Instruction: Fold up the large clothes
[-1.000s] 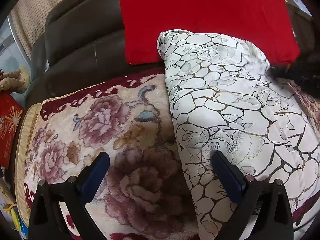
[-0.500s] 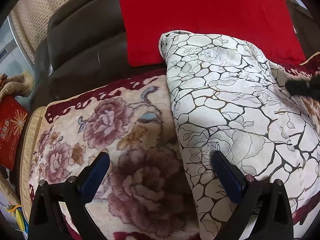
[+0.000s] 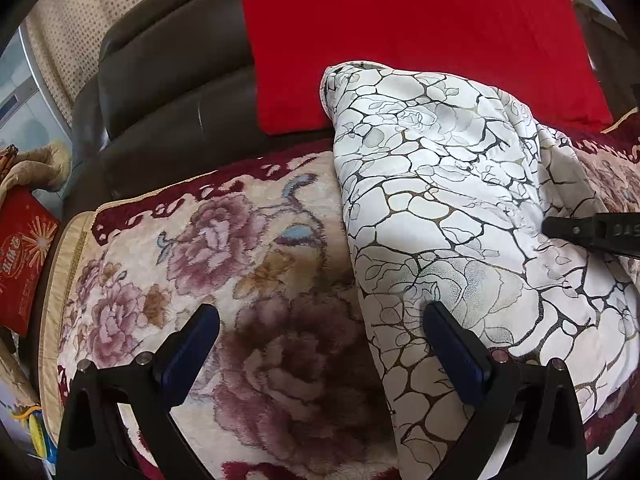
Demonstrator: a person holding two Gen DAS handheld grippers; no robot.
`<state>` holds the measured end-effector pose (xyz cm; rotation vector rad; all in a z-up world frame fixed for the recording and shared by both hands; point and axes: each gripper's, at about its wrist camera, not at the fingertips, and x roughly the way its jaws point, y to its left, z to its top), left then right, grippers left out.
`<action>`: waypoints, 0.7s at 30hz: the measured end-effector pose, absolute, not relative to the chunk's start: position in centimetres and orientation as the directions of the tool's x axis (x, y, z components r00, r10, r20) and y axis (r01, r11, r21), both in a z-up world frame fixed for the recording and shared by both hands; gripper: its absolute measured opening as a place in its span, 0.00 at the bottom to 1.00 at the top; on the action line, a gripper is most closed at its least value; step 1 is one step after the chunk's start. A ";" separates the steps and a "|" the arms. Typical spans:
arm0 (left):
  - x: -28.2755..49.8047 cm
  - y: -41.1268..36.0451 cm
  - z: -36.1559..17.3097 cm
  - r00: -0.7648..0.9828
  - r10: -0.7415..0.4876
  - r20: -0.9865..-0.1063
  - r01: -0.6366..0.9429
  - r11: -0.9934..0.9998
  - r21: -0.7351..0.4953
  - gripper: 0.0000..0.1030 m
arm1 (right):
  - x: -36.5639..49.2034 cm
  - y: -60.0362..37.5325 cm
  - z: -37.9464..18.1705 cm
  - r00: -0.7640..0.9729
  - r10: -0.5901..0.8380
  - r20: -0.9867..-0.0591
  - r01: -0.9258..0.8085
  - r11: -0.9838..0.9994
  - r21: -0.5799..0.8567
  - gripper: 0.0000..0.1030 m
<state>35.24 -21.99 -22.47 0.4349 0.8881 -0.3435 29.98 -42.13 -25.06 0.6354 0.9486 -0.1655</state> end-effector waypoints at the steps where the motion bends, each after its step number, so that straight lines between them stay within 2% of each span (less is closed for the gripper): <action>1: 35.2 -21.9 -22.4 0.587 -0.106 -0.802 0.460 0.860 0.223 0.98 | 29.6 -42.2 -24.6 0.588 0.143 -0.796 0.405 0.800 0.443 0.02; 2: 35.2 -21.8 -22.4 0.587 -0.105 -0.802 0.460 0.859 0.224 0.98 | 29.1 -42.3 -24.3 0.593 0.152 -0.791 0.410 0.789 0.459 0.07; 5: 35.3 -21.7 -22.2 0.586 -0.099 -0.804 0.453 0.863 0.223 0.98 | 27.2 -42.0 -22.2 0.615 0.163 -0.772 0.408 0.772 0.488 0.09; 11: 35.0 -21.8 -22.0 0.593 -0.083 -0.801 0.437 0.869 0.233 0.98 | 23.9 -40.0 -18.1 0.644 0.159 -0.748 0.341 0.816 0.467 0.09; 13: 34.9 -21.8 -22.0 0.595 -0.079 -0.800 0.433 0.870 0.236 0.98 | 23.4 -39.6 -18.1 0.633 0.146 -0.760 0.349 0.822 0.449 0.09; 17: 34.9 -21.9 -21.9 0.591 -0.076 -0.803 0.434 0.869 0.237 0.98 | 24.0 -39.0 -21.8 0.539 0.154 -0.828 0.394 0.823 0.409 0.07; 21: 35.0 -21.9 -21.5 0.579 -0.067 -0.812 0.454 0.854 0.253 0.98 | 23.9 -39.4 -22.8 0.553 0.174 -0.815 0.383 0.816 0.434 0.07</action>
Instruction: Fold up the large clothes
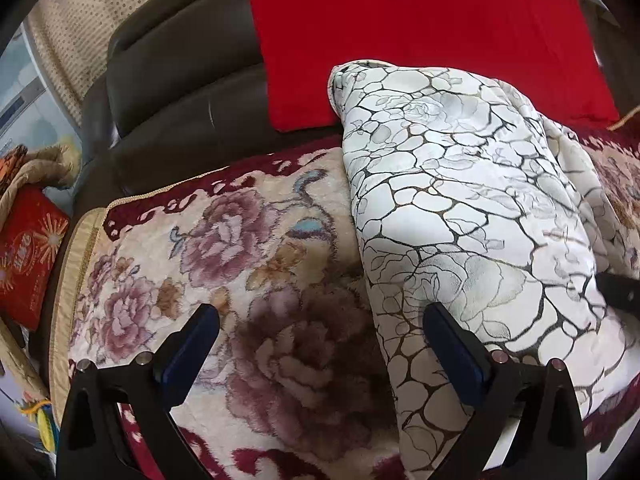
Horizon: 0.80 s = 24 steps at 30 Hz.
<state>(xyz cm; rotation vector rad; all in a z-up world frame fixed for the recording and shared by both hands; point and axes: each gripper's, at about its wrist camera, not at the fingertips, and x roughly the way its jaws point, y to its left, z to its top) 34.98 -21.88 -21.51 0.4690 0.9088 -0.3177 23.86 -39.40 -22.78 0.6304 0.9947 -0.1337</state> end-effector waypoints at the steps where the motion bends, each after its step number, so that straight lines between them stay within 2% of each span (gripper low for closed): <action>1: 35.1 -21.8 -21.3 0.570 -0.066 -0.819 0.463 0.850 0.254 0.98 | 23.8 -39.6 -22.6 0.551 0.189 -0.813 0.380 0.810 0.446 0.07; 6: 36.0 -20.4 -19.0 0.552 -0.138 -0.823 0.478 0.860 0.177 0.98 | 22.2 -42.6 -20.3 0.629 0.220 -0.746 0.362 0.766 0.531 0.09; 11: 38.7 -19.2 -18.8 0.427 -0.253 -0.868 0.494 0.869 -0.010 0.98 | 20.7 -46.6 -19.9 0.689 0.214 -0.692 0.405 0.679 0.613 0.11; 13: 39.7 -19.0 -19.5 0.354 -0.292 -0.888 0.498 0.863 -0.085 0.98 | 20.7 -48.0 -20.5 0.688 0.243 -0.684 0.420 0.635 0.648 0.47; 14: 40.0 -19.0 -19.9 0.330 -0.302 -0.895 0.494 0.862 -0.109 0.98 | 20.7 -48.7 -21.0 0.697 0.264 -0.667 0.417 0.607 0.676 0.81; 15: 40.2 -18.9 -20.2 0.308 -0.314 -0.898 0.491 0.861 -0.133 0.98 | 20.3 -49.3 -21.3 0.722 0.266 -0.638 0.410 0.578 0.705 0.85; 19: 40.5 -19.0 -21.2 0.240 -0.389 -0.889 0.496 0.837 -0.233 0.98 | 19.7 -51.3 -22.6 0.768 0.314 -0.558 0.366 0.500 0.785 0.85; 24: 41.2 -19.6 -23.1 0.157 -0.425 -0.892 0.487 0.818 -0.304 0.98 | 21.2 -52.3 -24.4 0.768 0.360 -0.529 0.349 0.456 0.819 0.85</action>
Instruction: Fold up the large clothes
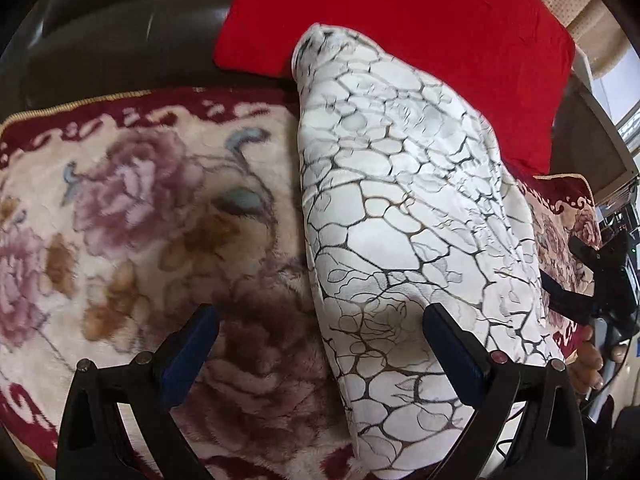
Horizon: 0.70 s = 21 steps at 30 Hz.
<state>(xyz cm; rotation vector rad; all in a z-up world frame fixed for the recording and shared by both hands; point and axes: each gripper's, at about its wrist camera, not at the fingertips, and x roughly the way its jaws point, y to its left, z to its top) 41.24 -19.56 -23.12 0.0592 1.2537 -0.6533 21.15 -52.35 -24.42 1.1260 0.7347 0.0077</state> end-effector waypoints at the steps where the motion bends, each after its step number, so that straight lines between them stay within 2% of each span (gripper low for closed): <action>1: 41.4 -19.7 -23.4 0.141 -0.444 -0.885 0.486 0.810 -0.329 0.98 | 21.6 -52.5 -24.9 0.760 0.370 -0.535 0.354 0.454 0.817 0.85; 7: 42.7 -20.2 -26.0 -0.004 -0.563 -0.826 0.436 0.743 -0.508 0.98 | 24.4 -51.9 -26.1 0.728 0.378 -0.572 0.335 0.531 0.778 0.85; 12: 42.3 -22.0 -27.2 -0.078 -0.652 -0.755 0.419 0.665 -0.618 0.98 | 26.5 -49.2 -25.4 0.716 0.442 -0.541 0.242 0.569 0.786 0.85; 17: 41.5 -23.2 -27.3 -0.039 -0.626 -0.779 0.441 0.688 -0.575 0.99 | 27.9 -47.8 -26.5 0.705 0.430 -0.564 0.259 0.584 0.769 0.85; 19: 41.0 -23.1 -27.0 -0.029 -0.639 -0.768 0.436 0.684 -0.585 0.99 | 28.1 -47.3 -26.5 0.703 0.416 -0.577 0.263 0.601 0.754 0.82; 21: 40.5 -23.3 -26.4 -0.011 -0.644 -0.765 0.443 0.683 -0.581 0.97 | 28.5 -46.5 -26.5 0.696 0.400 -0.596 0.272 0.621 0.735 0.69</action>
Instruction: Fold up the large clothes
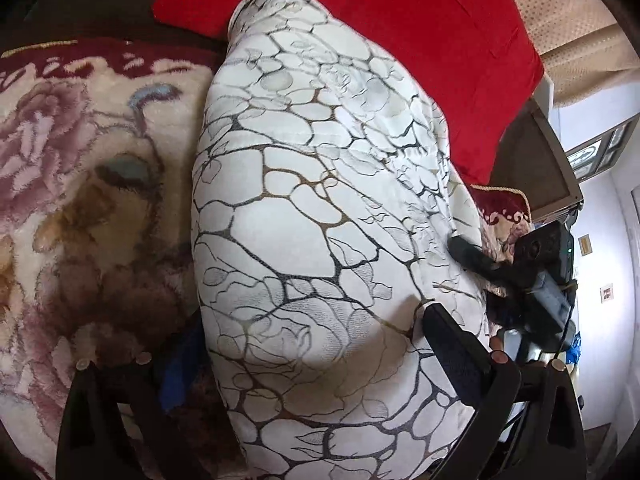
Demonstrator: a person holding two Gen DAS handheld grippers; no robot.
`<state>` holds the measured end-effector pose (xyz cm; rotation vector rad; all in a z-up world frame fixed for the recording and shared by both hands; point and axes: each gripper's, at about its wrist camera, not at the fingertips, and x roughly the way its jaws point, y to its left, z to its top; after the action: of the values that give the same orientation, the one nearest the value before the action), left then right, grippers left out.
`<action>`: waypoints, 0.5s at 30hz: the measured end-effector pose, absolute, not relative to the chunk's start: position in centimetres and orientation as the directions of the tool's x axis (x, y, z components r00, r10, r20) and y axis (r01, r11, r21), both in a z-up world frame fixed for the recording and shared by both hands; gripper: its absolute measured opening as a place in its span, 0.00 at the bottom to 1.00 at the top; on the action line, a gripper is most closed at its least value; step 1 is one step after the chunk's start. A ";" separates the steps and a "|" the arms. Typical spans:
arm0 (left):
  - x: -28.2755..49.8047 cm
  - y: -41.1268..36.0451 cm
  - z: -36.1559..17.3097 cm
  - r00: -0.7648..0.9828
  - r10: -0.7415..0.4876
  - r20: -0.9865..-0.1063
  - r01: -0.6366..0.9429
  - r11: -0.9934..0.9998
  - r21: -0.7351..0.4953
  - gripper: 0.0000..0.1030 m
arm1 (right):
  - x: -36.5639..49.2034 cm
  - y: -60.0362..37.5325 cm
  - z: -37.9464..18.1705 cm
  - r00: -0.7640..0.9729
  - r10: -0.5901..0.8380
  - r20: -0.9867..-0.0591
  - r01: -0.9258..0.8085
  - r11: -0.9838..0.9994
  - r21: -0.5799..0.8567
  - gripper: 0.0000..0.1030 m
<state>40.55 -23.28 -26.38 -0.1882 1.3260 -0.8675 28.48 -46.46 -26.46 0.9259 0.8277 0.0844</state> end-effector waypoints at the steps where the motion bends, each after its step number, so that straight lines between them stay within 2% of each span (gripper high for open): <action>1: 40.0 -23.3 -25.8 -0.002 -0.645 -0.764 0.454 0.680 -0.575 0.96 | 28.6 -46.0 -26.4 0.691 0.394 -0.606 0.275 0.632 0.724 0.65; 3: 39.4 -23.7 -25.0 0.012 -0.647 -0.763 0.479 0.673 -0.563 0.92 | 28.7 -45.4 -26.4 0.689 0.391 -0.610 0.279 0.634 0.721 0.60; 9: 37.9 -24.4 -21.9 0.045 -0.648 -0.760 0.549 0.652 -0.523 0.79 | 29.3 -43.1 -25.2 0.696 0.445 -0.564 0.230 0.606 0.762 0.56; 15: 35.7 -22.1 -17.5 0.161 -0.618 -0.769 0.577 0.691 -0.435 0.76 | 30.0 -40.7 -23.8 0.720 0.515 -0.466 0.160 0.529 0.833 0.52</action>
<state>35.66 -22.14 -17.52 -0.0431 1.1210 -0.8540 30.04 -40.71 -23.77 1.0140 0.7676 0.2388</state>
